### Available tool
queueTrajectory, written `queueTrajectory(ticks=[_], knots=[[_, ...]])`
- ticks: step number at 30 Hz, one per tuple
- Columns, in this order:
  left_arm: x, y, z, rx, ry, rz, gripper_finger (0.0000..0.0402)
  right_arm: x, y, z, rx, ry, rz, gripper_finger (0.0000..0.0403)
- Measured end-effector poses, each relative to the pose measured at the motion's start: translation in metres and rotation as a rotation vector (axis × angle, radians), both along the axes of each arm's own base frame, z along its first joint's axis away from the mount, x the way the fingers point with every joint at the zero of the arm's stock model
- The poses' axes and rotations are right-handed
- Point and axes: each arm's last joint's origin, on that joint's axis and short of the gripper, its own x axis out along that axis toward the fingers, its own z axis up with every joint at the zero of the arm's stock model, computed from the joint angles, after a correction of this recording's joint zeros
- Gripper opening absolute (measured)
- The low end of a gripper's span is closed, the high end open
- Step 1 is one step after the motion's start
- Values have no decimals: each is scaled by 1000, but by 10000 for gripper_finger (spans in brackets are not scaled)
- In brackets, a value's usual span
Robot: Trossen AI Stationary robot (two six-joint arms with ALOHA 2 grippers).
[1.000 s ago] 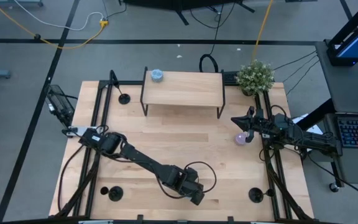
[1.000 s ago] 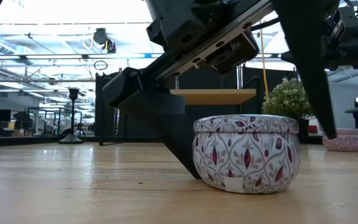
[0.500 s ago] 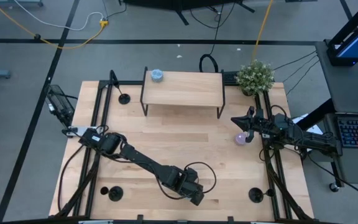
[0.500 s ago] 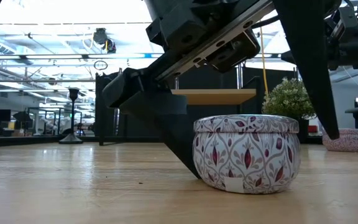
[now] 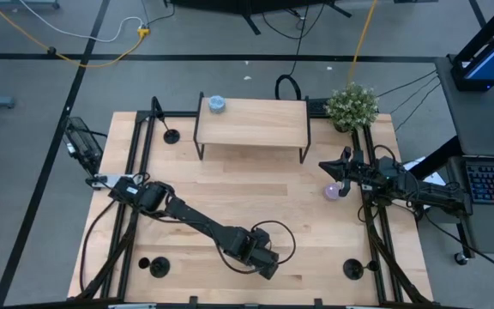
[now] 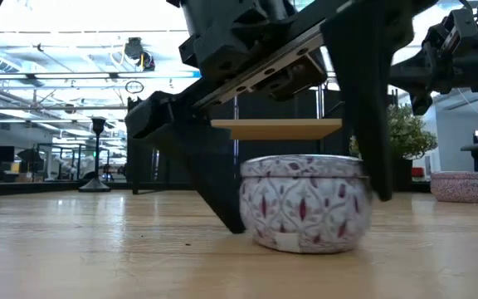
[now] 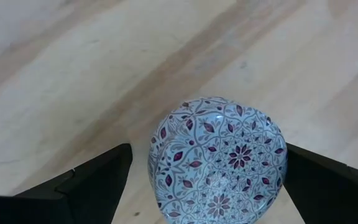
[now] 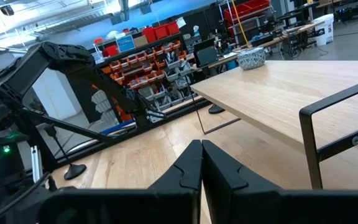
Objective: Pick & Place candle stick holders
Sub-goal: Put the bottom white scented candle on the shelf
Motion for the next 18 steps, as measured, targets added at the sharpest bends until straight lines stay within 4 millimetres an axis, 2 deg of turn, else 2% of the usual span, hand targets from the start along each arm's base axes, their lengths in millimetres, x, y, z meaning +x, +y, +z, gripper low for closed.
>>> queueTrajectory(ticks=[6, 14, 18], knots=[[-3, 6, -1, 24, 46, 1, 389, 0, 0, 0, 0, 0, 0, 0], [-3, 14, -2, 52, 77, -19, 305, 0, 0, 0, 0, 0, 0, 0], [-2, 16, -2, 49, 78, -21, 300, 0, 0, 0, 0, 0, 0, 0]])
